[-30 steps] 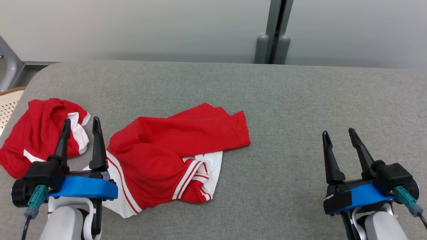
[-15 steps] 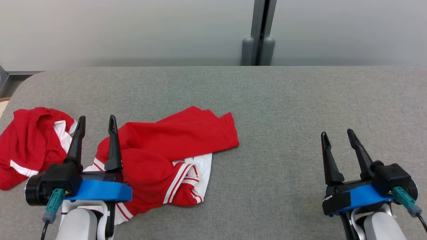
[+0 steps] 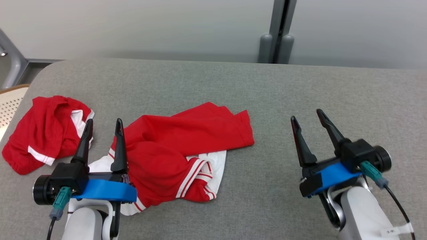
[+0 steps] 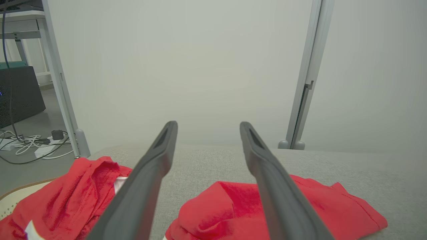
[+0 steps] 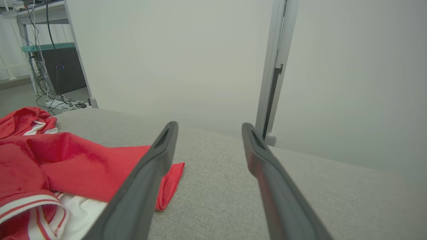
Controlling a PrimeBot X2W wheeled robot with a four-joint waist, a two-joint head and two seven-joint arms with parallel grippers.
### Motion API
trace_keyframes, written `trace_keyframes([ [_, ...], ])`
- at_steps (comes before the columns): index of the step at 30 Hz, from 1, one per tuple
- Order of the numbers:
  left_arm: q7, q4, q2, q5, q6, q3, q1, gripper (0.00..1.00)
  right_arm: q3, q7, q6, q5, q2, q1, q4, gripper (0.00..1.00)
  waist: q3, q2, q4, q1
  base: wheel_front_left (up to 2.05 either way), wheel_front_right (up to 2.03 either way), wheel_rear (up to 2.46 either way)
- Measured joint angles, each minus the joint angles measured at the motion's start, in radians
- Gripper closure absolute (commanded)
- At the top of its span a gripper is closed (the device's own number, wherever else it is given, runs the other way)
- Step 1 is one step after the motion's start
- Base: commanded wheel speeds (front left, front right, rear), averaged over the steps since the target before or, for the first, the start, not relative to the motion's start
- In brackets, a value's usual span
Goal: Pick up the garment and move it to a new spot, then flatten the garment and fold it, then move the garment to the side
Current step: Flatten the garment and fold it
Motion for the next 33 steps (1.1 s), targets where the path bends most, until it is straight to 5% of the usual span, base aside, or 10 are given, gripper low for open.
trace_keyframes([
  [14, 0.000, -0.003, -0.036, -0.001, -0.015, -0.003, -0.033, 0.00, 0.221, 0.042, 0.000, -0.002, -0.044, -0.330, 0.365, 0.00, 0.079, 0.0000, 0.154, 0.0002, 0.00, 0.00, 0.00],
  [30, 0.000, -0.006, -0.045, -0.028, -0.006, -0.034, -0.044, 0.00, 0.257, 0.056, 0.000, 0.026, -0.068, -0.431, 0.769, 0.00, 0.132, 0.0000, 0.246, 0.0001, 0.00, 0.00, 0.00],
  [31, 0.000, -0.006, -0.045, -0.031, -0.005, -0.036, -0.044, 0.00, 0.261, 0.056, 0.000, 0.031, -0.065, -0.436, 0.781, 0.06, 0.132, 0.0000, 0.246, 0.0001, 0.00, 0.00, 0.00],
  [32, 0.000, -0.005, -0.045, -0.035, -0.004, -0.038, -0.044, 0.00, 0.266, 0.057, 0.000, 0.043, -0.060, -0.442, 0.791, 0.39, 0.133, 0.0000, 0.244, 0.0000, 0.00, 0.00, 0.00],
  [33, 0.000, -0.005, -0.045, -0.036, -0.004, -0.040, -0.044, 0.00, 0.272, 0.056, 0.000, 0.049, -0.056, -0.446, 0.798, 1.00, 0.133, 0.0000, 0.242, 0.0000, 0.00, 0.00, 0.00],
])
